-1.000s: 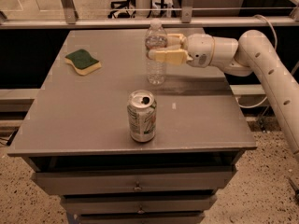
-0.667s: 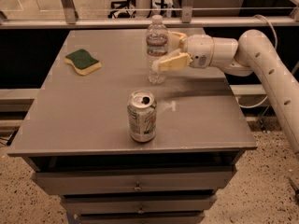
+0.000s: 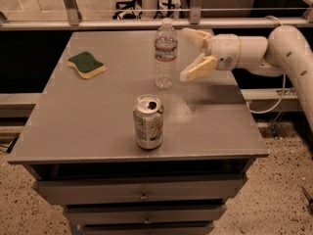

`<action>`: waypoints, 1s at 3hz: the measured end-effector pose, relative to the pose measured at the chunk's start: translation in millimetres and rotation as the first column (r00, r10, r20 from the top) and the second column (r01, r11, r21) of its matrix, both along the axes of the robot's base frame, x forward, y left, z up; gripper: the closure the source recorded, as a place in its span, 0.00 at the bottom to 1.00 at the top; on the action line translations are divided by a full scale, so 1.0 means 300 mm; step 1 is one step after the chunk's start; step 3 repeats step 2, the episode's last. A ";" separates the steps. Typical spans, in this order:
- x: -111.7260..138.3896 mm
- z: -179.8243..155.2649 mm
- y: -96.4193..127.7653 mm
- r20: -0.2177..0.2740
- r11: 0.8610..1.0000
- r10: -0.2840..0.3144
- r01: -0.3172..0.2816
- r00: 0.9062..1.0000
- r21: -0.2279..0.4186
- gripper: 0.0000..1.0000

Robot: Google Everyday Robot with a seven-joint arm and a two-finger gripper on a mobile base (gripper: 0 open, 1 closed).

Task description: Place water bottle upright

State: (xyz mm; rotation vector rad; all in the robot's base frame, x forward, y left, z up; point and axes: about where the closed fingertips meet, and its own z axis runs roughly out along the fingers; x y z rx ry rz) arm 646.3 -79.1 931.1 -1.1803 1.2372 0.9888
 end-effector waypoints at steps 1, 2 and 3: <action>-0.013 0.031 -0.194 0.047 0.993 -0.072 0.076 0.996 -0.090 0.00; -0.010 0.040 -0.213 0.055 0.992 -0.078 0.083 0.995 -0.097 0.00; -0.010 0.040 -0.213 0.055 0.992 -0.078 0.083 0.995 -0.097 0.00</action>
Offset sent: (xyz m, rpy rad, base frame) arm -0.0037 -0.0556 0.0087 -0.0876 -0.0416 -0.0704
